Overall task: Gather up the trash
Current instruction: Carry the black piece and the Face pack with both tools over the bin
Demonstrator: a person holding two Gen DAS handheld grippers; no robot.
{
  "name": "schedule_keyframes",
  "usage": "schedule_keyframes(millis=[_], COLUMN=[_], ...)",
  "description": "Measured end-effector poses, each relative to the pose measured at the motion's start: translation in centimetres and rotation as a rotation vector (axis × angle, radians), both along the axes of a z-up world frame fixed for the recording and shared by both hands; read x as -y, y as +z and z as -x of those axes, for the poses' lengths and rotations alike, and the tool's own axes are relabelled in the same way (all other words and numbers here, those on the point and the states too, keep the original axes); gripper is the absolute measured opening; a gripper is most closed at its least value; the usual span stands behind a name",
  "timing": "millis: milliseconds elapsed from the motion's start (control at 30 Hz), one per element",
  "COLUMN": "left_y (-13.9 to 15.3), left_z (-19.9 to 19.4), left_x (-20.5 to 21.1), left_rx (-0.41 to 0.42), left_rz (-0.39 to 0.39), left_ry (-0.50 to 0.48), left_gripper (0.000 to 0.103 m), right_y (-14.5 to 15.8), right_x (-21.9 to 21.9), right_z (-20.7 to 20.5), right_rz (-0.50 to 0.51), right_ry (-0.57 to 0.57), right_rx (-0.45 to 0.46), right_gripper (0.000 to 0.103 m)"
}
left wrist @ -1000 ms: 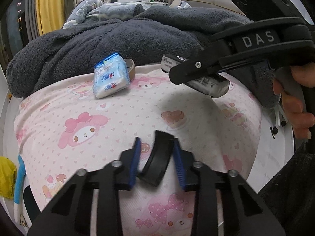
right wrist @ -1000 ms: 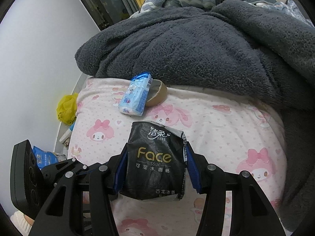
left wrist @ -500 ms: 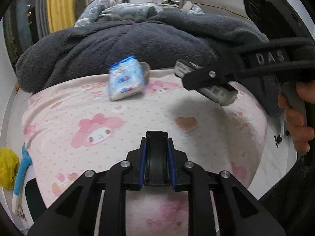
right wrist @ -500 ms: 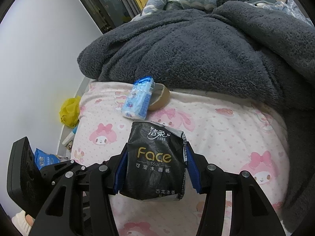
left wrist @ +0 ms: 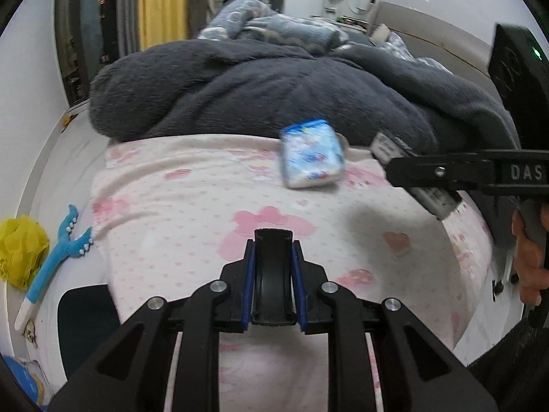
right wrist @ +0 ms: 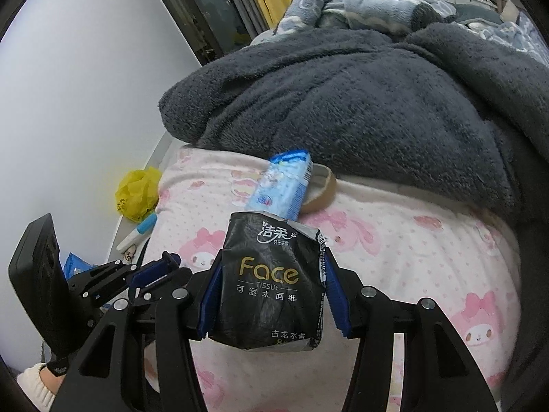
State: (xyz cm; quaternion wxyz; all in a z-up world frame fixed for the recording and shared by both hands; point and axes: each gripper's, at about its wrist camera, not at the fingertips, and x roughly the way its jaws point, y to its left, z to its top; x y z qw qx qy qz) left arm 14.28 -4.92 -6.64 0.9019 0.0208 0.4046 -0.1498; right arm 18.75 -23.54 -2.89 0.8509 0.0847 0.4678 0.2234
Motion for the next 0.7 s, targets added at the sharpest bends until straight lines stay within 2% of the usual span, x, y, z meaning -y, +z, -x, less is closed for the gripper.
schedule_keyframes(millis=[700], left_y=[-0.9], left_z=[0.2], left_x=[-9.0], left_rx=[-0.041], left_rz=[0.015], left_ry=[0.207], left_gripper=[0.022], right_y=[0.9], right_x=[-6.3], right_z=[0.0], right_rz=[-0.009], right_ry=[0.114], right_rx=[0.042], right_gripper=[0.054])
